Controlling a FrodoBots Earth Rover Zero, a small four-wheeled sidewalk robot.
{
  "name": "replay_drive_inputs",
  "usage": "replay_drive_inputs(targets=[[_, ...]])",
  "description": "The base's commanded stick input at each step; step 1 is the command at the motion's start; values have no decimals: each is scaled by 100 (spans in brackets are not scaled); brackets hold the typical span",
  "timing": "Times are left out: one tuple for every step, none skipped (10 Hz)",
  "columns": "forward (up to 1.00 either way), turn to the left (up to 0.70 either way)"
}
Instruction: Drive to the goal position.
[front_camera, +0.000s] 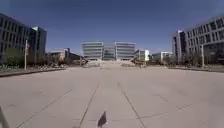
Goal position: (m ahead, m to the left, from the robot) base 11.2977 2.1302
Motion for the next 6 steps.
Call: replay_drive_inputs(targets=[[70,0],[70,0],[70,0],[70,0],[70,0],[70,0]])
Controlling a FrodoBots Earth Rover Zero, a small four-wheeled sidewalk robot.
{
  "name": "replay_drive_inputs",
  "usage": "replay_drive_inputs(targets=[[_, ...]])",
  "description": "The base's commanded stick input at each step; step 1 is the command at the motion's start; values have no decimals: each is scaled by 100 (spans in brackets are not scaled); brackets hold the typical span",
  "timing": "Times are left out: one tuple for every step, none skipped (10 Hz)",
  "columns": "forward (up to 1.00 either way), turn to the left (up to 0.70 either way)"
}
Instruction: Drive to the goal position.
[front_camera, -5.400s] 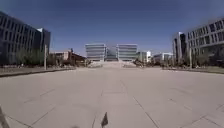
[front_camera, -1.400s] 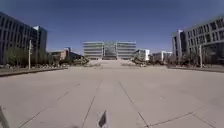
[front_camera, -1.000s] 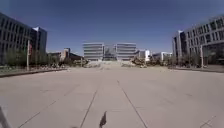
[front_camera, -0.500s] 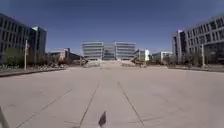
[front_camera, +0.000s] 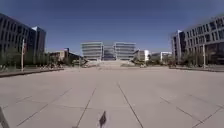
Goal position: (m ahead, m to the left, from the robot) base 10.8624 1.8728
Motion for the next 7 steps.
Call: replay_drive_inputs(targets=[[70,0],[70,0],[70,0],[70,0],[70,0],[70,0],[70,2]])
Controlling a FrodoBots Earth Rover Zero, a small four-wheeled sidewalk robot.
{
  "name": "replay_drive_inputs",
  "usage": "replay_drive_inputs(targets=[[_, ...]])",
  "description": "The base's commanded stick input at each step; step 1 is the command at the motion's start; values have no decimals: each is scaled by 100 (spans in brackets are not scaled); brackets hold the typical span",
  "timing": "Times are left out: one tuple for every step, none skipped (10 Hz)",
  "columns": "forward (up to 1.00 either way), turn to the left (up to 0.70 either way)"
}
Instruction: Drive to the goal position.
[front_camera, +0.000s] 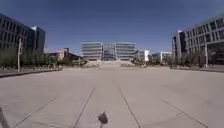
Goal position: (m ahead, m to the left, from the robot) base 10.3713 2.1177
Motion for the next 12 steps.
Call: replay_drive_inputs(targets=[[70,4],[70,5],[70,5],[70,0],[70,0],[70,0],[70,0],[70,-1],[70,-1],[70,-1],[70,0],[70,7]])
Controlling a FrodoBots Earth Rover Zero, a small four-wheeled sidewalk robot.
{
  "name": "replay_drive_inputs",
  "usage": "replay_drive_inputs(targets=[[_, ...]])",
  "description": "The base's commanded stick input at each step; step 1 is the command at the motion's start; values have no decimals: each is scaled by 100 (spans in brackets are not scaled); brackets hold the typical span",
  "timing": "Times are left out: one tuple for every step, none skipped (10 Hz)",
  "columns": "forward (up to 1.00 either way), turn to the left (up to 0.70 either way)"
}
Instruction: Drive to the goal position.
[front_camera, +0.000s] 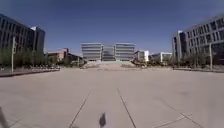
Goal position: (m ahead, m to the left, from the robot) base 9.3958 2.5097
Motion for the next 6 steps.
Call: replay_drive_inputs(targets=[[70,8],[70,2],[70,0],[70,0],[70,0],[70,5]])
